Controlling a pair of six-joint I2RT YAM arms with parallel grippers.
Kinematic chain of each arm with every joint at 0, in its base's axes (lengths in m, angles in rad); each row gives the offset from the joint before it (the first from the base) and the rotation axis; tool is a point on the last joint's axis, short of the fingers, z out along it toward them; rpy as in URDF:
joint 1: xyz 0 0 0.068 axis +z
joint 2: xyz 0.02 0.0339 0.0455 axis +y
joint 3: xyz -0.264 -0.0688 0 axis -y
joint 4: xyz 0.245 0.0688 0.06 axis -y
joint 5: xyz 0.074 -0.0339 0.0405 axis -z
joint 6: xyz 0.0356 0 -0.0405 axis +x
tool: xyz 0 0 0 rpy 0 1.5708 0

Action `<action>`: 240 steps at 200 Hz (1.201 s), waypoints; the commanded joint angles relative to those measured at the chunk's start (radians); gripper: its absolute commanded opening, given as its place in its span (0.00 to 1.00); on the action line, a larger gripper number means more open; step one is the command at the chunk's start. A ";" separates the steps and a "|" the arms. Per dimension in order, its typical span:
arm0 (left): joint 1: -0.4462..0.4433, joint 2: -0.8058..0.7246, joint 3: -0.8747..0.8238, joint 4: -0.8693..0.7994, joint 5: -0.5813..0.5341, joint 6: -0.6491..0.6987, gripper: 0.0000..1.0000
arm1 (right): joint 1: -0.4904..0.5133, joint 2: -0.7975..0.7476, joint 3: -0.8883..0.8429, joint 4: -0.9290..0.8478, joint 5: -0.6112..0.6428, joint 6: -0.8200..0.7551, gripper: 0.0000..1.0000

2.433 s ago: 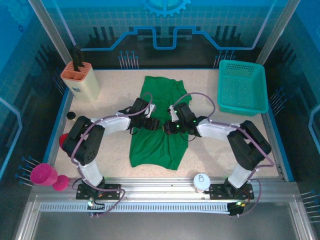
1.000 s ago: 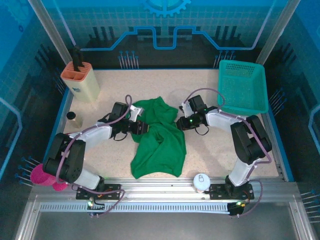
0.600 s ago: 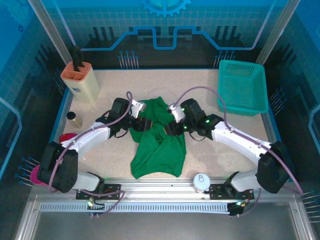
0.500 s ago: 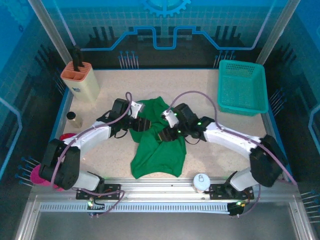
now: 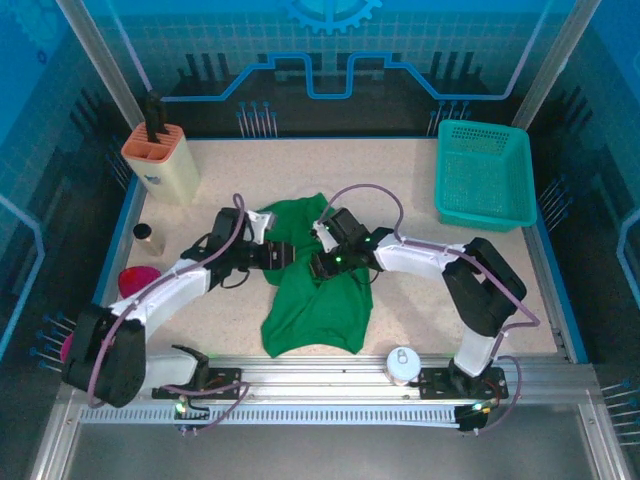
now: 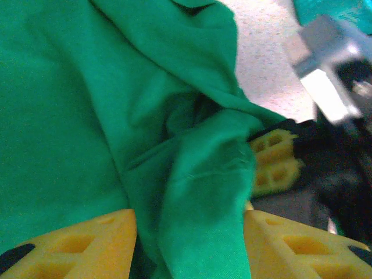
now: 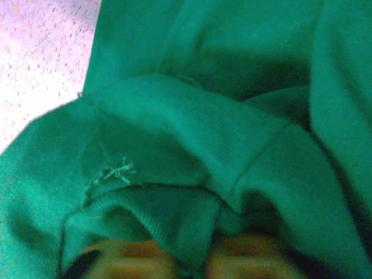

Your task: Fold the inside-out t-shirt

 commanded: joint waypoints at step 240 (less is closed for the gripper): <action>-0.199 -0.062 -0.108 0.124 0.138 -0.222 0.33 | -0.096 -0.075 0.061 -0.303 -0.144 0.123 0.40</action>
